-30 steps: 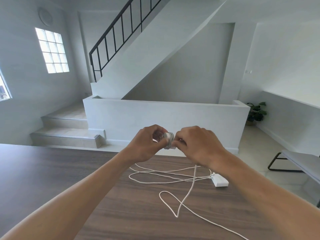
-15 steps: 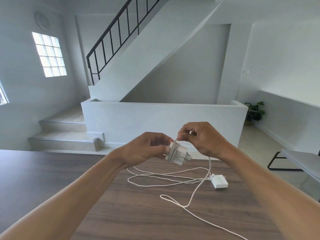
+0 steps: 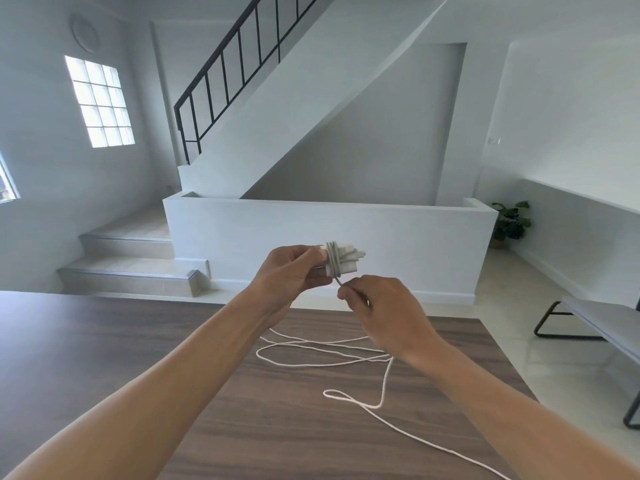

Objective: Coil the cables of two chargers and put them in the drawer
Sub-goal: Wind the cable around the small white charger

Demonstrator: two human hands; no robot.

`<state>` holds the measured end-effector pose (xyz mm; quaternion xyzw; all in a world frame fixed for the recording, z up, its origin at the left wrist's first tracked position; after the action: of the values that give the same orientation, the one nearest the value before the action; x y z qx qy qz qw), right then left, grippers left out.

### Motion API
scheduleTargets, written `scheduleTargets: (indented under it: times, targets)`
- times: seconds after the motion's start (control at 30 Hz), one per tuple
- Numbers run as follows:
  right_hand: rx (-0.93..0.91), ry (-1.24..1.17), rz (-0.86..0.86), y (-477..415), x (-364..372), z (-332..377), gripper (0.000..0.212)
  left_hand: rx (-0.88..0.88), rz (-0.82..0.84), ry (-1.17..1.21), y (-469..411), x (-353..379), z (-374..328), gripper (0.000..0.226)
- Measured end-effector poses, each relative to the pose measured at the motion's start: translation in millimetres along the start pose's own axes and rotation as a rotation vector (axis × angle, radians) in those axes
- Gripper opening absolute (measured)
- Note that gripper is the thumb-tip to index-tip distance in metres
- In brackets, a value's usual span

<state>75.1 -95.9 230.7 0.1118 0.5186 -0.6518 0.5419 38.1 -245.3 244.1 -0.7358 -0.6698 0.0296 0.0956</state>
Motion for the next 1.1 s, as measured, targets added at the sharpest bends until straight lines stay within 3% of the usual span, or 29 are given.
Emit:
scheduleTargets:
  times: [0.13,0.23,0.4,0.6,0.83,1.03,1.1]
  targets:
    - [-0.018,0.110,0.045,-3.1,-10.0,8.7,0.028,0.028,-0.135,-0.185,-5.5,-13.0,5.9,0.019]
    - [-0.059,0.156,0.046,-8.9,-20.4,16.1,0.025,0.047,-0.141,-0.281,-2.3,-17.6,3.5,0.030]
    - [-0.164,0.255,0.047,-20.9,-38.2,28.6,0.023,0.143,-0.062,-0.378,0.7,-14.5,-3.5,0.009]
    - [-0.252,0.255,-0.032,-36.3,-51.9,31.2,0.010,0.149,0.142,-0.445,3.5,-14.5,-10.2,0.013]
    - [-0.114,-0.175,0.019,-48.9,-51.0,12.7,0.011,0.088,0.246,-0.275,8.7,-12.0,-19.9,0.013]
    - [-0.002,-0.327,0.068,-47.2,-43.1,-6.5,0.020,-0.027,0.376,-0.054,17.7,-5.5,-21.7,0.026]
    - [0.049,-0.378,0.065,-40.2,-35.8,-9.7,0.034,-0.047,0.379,0.051,18.4,-2.9,-22.8,0.029]
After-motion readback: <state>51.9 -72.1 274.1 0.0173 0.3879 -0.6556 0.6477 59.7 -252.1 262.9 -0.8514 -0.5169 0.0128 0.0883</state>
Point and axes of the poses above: each hand's wrist, its own y-axis away from the middle knuckle, its own x-axis out of the palm, z = x × y, the point moved 4 cm from there along -y, towards the middle knuckle, and after that the axes turned 8 degrees about -z, right-handed, at the moved point
